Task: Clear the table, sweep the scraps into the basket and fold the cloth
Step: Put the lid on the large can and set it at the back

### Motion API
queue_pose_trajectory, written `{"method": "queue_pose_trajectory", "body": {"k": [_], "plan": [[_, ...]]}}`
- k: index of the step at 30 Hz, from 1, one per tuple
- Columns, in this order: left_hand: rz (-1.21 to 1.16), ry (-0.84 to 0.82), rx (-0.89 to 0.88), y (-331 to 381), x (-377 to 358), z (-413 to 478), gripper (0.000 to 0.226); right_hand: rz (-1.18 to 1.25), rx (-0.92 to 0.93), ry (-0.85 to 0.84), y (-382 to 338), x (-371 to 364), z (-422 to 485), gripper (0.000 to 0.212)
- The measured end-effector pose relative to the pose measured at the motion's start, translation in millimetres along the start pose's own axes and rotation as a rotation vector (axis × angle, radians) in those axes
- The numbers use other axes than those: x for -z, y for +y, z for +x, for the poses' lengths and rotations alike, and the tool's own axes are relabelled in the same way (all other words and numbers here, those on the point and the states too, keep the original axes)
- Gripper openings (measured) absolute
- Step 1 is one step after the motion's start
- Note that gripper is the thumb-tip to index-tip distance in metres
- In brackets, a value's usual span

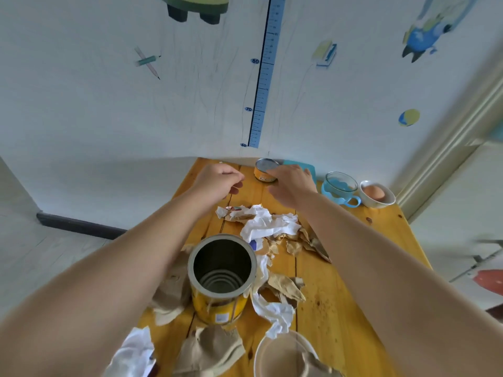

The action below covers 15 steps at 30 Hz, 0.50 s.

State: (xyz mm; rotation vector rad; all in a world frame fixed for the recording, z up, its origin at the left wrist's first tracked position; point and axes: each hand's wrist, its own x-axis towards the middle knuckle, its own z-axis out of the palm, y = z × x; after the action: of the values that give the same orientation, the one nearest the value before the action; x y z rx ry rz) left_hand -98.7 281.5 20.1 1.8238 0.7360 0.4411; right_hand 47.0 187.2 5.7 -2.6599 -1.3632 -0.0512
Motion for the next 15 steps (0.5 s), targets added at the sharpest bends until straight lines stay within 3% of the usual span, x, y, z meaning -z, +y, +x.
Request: {"method": "queue_pose_trajectory", "body": {"k": [10,15], "plan": [[-0.126,0.099,-0.041,22.2,17.3,-78.4,0.016,0.245,-0.026,0.068,-10.6,36.7,-112.7,0.040],[-0.234,0.194,-0.027,8.7,26.9,-120.2,0.016,0.377,-0.024,0.042,-20.5,38.2,-174.4,0.022]]}}
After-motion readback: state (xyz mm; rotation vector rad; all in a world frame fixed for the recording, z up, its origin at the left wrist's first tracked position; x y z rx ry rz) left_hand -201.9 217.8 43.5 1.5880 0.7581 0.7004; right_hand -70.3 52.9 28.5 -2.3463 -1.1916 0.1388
